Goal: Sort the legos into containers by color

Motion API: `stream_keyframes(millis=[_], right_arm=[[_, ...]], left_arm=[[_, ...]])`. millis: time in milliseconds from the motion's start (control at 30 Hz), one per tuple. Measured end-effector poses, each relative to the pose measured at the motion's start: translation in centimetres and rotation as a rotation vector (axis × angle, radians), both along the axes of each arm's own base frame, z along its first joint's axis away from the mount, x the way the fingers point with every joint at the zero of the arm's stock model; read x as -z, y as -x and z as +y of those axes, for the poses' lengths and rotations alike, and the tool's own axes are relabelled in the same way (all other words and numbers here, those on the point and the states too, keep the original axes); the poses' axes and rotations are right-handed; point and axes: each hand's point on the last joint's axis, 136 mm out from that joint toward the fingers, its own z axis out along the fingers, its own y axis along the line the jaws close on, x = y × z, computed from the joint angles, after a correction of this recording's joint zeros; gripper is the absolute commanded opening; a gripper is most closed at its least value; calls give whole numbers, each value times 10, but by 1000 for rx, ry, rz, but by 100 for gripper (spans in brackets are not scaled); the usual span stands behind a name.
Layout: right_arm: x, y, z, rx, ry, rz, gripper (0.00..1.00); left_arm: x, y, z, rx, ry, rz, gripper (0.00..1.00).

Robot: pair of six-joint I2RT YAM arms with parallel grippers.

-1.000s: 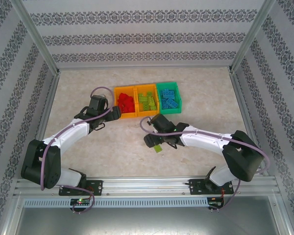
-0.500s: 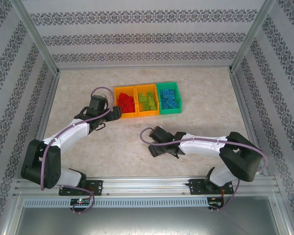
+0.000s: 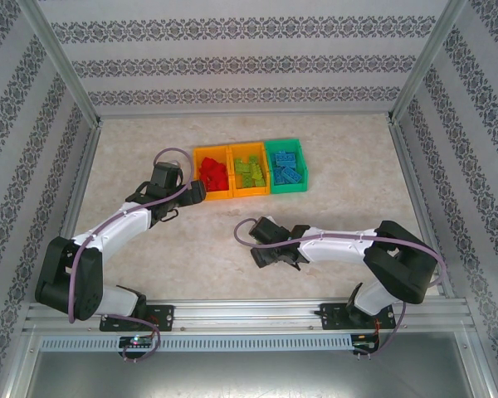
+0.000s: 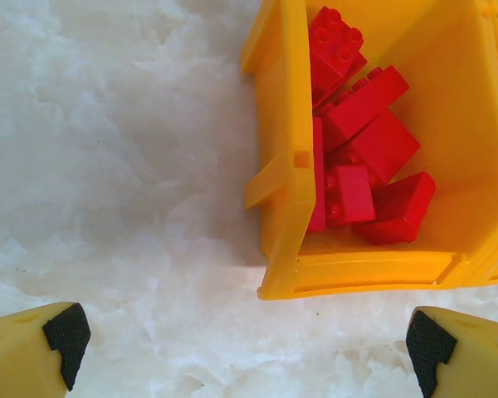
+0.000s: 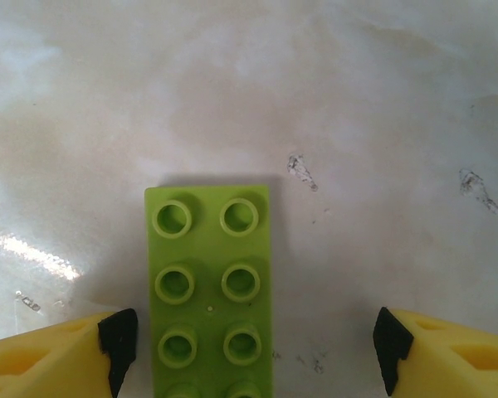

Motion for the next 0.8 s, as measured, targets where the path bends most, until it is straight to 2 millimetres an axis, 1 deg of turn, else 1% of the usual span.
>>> stream_keyframes(millis=[100,267,433,600,700,800], right_arm=[[0,0,0,1,0,0,78],[1,1,3,-3,-2,5,71],[1,2,7,-20,2,11,61],[2,3,13,-37,5,25,46],[2,3,15,-40,2,28,40],[1,2,17,-40,2,29,37]], left_arm=[[1,0,0,0,-1,1,100],[1,1,0,2,-2,1,100],[-2,1,0,2,0,-6,100],[-3,1,0,3,1,-11,100],[-4,1,0,4,-1,-13,100],[-4,1,0,5,-1,-14,100]])
